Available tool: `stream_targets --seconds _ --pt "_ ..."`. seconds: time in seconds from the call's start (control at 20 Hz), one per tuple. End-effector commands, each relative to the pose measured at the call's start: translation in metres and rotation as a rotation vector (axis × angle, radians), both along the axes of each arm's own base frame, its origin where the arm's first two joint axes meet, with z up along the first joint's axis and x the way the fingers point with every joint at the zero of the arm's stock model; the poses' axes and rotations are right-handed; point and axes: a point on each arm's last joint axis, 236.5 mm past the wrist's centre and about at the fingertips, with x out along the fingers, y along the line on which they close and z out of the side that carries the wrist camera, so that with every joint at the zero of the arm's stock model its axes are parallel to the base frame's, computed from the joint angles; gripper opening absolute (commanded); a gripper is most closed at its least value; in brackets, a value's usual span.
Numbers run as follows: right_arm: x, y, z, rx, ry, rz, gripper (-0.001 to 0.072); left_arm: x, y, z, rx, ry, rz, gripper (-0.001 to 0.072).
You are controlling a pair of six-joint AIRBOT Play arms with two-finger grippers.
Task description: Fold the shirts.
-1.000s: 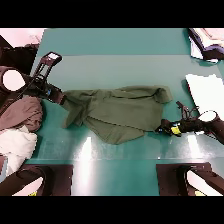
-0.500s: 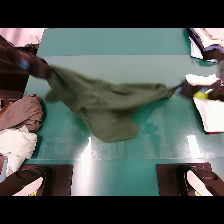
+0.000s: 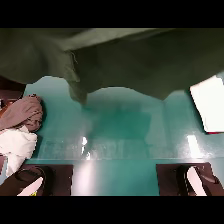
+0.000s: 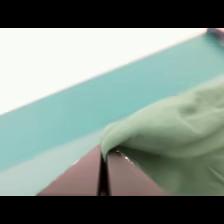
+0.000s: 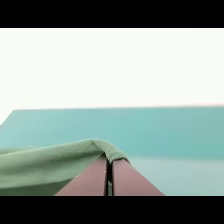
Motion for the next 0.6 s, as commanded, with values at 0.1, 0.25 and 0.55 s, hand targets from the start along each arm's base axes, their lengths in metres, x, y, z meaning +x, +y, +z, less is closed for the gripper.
stream_targets --seconds 0.1,0.25,0.55 --pt "-0.028 -0.011 0.028 -0.098 0.001 -0.129 0.0017 -0.063 -0.007 0.034 -0.065 -0.118 -0.1 0.0025" --pt "-0.008 -0.021 0.014 -0.044 0.11 -0.098 0.0016 -0.038 -0.003 0.01 -0.029 -0.043 -0.055 0.0025" --pt "0.095 -0.024 -0.162 0.171 0.722 0.132 0.0017 0.09 -0.02 -0.22 0.233 0.607 -0.009 0.0026"
